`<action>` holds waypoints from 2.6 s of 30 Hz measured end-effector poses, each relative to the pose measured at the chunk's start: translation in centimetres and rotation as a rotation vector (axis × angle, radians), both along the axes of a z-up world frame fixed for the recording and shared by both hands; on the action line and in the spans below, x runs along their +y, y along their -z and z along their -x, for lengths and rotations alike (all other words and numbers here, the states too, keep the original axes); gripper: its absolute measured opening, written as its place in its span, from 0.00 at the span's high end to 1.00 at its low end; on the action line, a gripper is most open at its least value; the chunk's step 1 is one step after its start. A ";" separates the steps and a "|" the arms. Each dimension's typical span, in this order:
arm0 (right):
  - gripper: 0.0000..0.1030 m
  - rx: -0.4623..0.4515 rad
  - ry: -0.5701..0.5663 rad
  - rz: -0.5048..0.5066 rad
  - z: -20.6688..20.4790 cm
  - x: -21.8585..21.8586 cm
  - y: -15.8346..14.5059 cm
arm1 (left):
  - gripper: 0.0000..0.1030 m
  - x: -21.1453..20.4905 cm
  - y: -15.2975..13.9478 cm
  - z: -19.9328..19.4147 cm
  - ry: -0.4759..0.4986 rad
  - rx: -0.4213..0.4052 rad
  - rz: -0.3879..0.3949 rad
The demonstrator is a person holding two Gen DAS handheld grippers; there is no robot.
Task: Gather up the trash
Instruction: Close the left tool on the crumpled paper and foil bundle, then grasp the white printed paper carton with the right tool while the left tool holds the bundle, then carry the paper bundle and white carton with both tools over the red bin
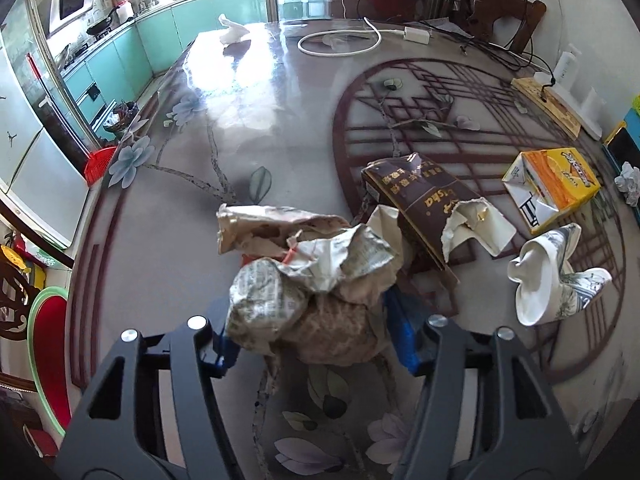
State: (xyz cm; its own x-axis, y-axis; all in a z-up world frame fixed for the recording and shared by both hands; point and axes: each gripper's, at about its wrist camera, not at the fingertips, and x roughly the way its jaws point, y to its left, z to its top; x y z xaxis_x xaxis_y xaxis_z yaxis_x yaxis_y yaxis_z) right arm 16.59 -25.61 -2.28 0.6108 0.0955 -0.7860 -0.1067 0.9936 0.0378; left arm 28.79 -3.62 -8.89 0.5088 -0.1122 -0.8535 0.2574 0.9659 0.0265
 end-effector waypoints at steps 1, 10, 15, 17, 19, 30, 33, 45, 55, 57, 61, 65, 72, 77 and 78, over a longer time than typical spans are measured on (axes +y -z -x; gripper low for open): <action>0.06 0.001 0.000 -0.004 -0.1 0.0 0.1 | 0.48 0.1 -0.1 0.0 -0.001 0.000 0.000; 0.06 -0.005 -0.066 -0.011 -1.2 2.3 1.3 | 0.51 1.5 -3.4 1.8 -0.006 -0.062 0.039; 0.06 -0.047 -0.112 0.124 -2.3 3.1 2.3 | 0.51 2.9 -5.9 3.4 -0.002 -0.097 0.097; 0.06 -0.058 -0.138 0.161 -2.6 2.9 2.4 | 0.51 3.4 -6.7 3.9 -0.002 -0.108 0.115; 0.06 -0.066 -0.198 0.180 -2.7 2.8 2.5 | 0.51 3.9 -7.4 4.3 0.001 -0.117 0.137; 0.44 -0.129 -0.506 0.607 -2.6 8.1 6.6 | 0.50 5.0 -10.0 5.1 0.011 -0.163 0.200; 0.80 -0.087 -0.486 0.613 -3.6 7.8 7.5 | 0.50 5.2 -10.3 5.4 0.012 -0.165 0.209; 0.81 -0.114 -0.374 0.434 -2.5 7.3 3.5 | 0.50 6.4 -11.2 6.6 0.010 -0.184 0.226; 0.81 -0.153 -0.291 0.336 0.7 9.5 -0.6 | 0.50 9.2 -12.6 9.4 -0.002 -0.231 0.217; 0.81 -0.166 -0.281 0.316 1.1 10.3 -1.4 | 0.50 10.3 -12.8 10.1 -0.017 -0.234 0.227; 0.81 -0.183 -0.270 0.254 1.2 12.2 -2.9 | 0.50 12.8 -13.3 11.5 -0.055 -0.250 0.223; 0.81 -0.213 -0.297 0.216 1.1 15.4 -4.4 | 0.50 15.7 -13.4 12.4 -0.098 -0.262 0.196; 0.81 -0.256 -0.363 0.163 0.7 21.6 -6.4 | 0.50 21.3 -12.5 13.3 -0.184 -0.251 0.150; 0.81 -0.254 -0.414 0.135 0.3 25.9 -6.5 | 0.50 25.0 -12.3 13.8 -0.219 -0.245 0.104; 0.81 -0.253 -0.426 0.129 0.3 26.9 -6.5 | 0.50 25.7 -12.4 13.9 -0.227 -0.248 0.098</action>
